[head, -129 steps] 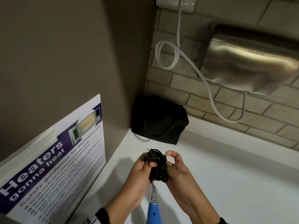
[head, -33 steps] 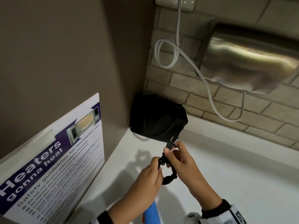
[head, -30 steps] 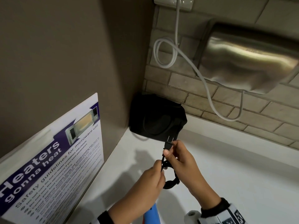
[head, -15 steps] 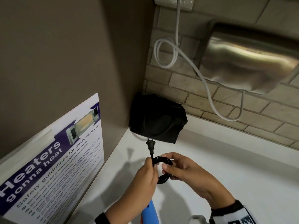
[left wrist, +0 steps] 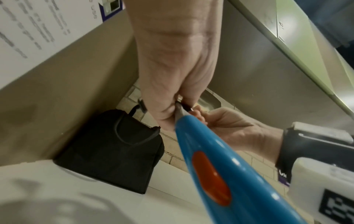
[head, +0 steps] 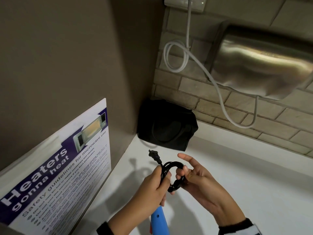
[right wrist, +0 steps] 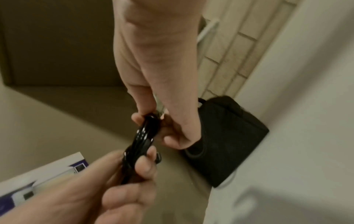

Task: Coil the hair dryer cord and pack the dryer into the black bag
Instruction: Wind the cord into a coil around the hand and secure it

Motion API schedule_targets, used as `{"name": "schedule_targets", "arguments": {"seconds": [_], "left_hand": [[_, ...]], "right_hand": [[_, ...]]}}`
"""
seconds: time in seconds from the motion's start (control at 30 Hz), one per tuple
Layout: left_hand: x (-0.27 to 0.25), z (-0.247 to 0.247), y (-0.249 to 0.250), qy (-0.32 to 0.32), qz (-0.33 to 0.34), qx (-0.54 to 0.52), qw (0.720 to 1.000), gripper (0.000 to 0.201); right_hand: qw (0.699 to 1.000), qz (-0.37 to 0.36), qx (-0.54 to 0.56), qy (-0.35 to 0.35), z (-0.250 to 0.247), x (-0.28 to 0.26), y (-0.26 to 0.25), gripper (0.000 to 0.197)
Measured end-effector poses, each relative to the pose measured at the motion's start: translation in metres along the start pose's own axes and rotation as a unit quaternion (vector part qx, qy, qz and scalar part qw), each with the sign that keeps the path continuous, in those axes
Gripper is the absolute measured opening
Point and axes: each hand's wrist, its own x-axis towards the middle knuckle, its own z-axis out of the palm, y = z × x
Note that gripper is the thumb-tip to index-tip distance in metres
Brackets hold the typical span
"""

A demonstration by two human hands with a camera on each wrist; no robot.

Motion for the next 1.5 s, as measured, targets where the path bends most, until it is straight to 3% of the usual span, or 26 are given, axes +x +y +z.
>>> {"name": "schedule_targets", "arguments": {"seconds": [0.2, 0.27, 0.43, 0.5, 0.6, 0.73, 0.83, 0.93, 1.0, 1.2, 1.3, 1.43, 1.5], "left_hand": [[0.004, -0.004, -0.007, 0.005, -0.019, 0.008, 1.0, 0.013], [0.003, -0.003, -0.008, 0.013, -0.018, 0.015, 1.0, 0.013], [0.0, 0.0, -0.005, 0.006, -0.007, 0.056, 0.998, 0.013], [-0.003, 0.002, -0.002, -0.015, 0.002, 0.072, 0.997, 0.012], [-0.004, 0.002, -0.002, -0.024, 0.008, 0.075, 0.997, 0.01], [-0.004, 0.0, -0.003, -0.021, 0.023, 0.061, 0.998, 0.008], [-0.003, 0.001, -0.005, 0.001, 0.038, 0.049, 0.998, 0.01], [-0.002, 0.003, -0.007, 0.029, 0.031, 0.031, 0.999, 0.025], [0.0, 0.003, -0.008, 0.04, 0.026, 0.023, 0.999, 0.021], [0.004, 0.0, -0.014, 0.085, 0.04, 0.014, 0.995, 0.01], [0.005, 0.003, -0.016, 0.089, 0.052, 0.019, 0.994, 0.024], [0.005, 0.004, -0.013, 0.111, 0.078, 0.019, 0.991, 0.007], [0.006, 0.001, -0.012, 0.126, 0.065, -0.008, 0.99, 0.013]], "right_hand": [[0.981, -0.028, -0.193, -0.002, 0.01, -0.011, -0.014, 0.043], [0.944, -0.078, -0.319, 0.002, 0.014, -0.014, -0.013, 0.047], [0.799, -0.183, -0.573, 0.004, 0.02, -0.004, 0.003, 0.074], [0.782, -0.184, -0.595, 0.01, 0.017, 0.002, 0.007, 0.083], [0.785, -0.172, -0.595, 0.007, 0.014, 0.008, 0.007, 0.086], [0.804, -0.135, -0.578, -0.031, 0.013, 0.009, 0.002, 0.071], [0.849, -0.083, -0.52, -0.048, 0.01, 0.006, 0.0, 0.053], [0.925, -0.009, -0.377, -0.036, 0.01, 0.004, 0.002, 0.028], [0.952, 0.007, -0.306, -0.015, 0.01, 0.003, 0.005, 0.02], [0.971, -0.04, -0.233, 0.025, 0.009, 0.0, 0.009, 0.018], [0.975, -0.049, -0.215, 0.01, 0.011, -0.002, 0.011, 0.017], [0.98, -0.046, -0.191, -0.021, 0.012, -0.005, 0.013, 0.021], [0.984, -0.041, -0.173, -0.032, 0.013, -0.007, 0.014, 0.028]]}}
